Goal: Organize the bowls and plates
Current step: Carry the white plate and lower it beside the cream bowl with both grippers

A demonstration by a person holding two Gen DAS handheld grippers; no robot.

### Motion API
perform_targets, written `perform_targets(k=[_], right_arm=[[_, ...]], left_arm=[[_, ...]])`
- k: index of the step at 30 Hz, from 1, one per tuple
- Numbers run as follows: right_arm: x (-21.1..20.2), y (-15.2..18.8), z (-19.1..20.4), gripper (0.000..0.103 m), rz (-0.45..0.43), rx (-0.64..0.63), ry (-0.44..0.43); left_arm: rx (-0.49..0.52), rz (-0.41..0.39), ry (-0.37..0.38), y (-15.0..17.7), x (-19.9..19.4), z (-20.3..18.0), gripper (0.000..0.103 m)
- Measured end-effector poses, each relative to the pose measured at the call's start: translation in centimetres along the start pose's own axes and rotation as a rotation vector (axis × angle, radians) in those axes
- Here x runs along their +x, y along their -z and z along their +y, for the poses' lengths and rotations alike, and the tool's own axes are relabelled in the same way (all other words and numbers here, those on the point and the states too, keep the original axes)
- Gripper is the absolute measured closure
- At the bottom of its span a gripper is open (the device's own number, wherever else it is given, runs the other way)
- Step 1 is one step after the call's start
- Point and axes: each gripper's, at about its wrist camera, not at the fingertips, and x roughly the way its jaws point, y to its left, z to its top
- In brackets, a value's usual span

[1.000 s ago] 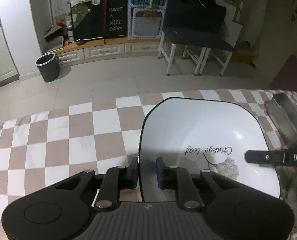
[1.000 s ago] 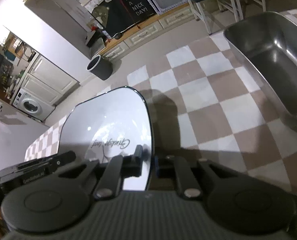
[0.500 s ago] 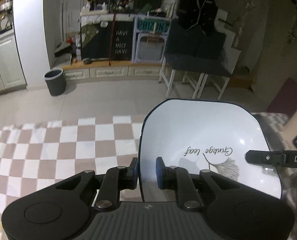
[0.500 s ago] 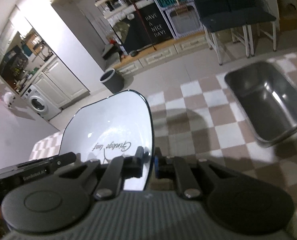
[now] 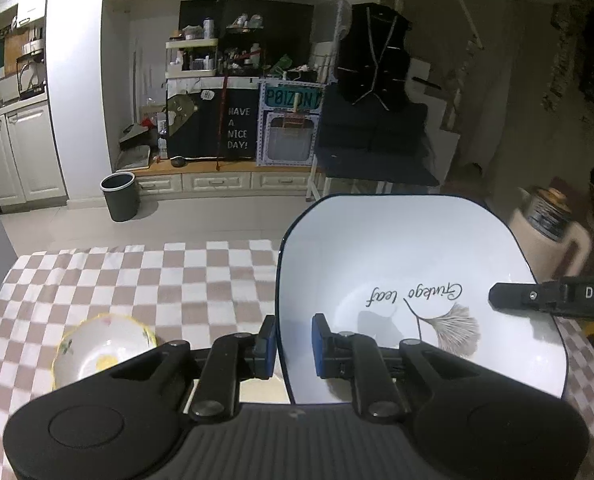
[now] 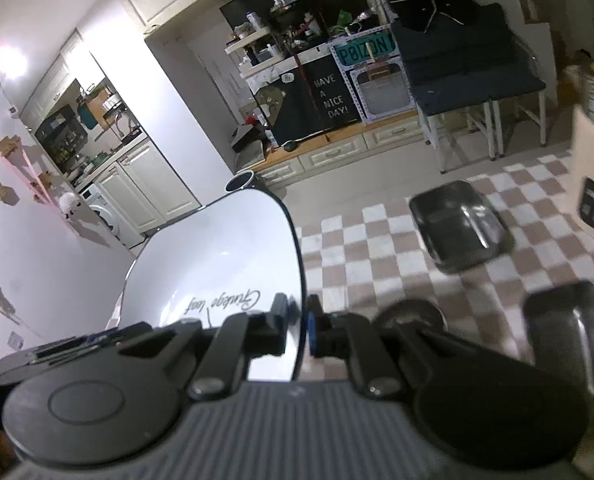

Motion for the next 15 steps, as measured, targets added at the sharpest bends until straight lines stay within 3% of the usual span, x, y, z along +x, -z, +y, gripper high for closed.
perform_targets(k=[9, 15], right_arm=[[-5.0, 3.5, -2.2, 0.091, 0.02, -0.004, 0.057], [-5.5, 6.8, -5.4, 0.089, 0.059, 0.03, 0.092]], left_arm=[[0.015, 0.012, 0.034, 5.5, -4.1, -4.5, 0.084], [0.066, 0.075, 0.066, 9.6, -2.5, -6.8, 0.084]])
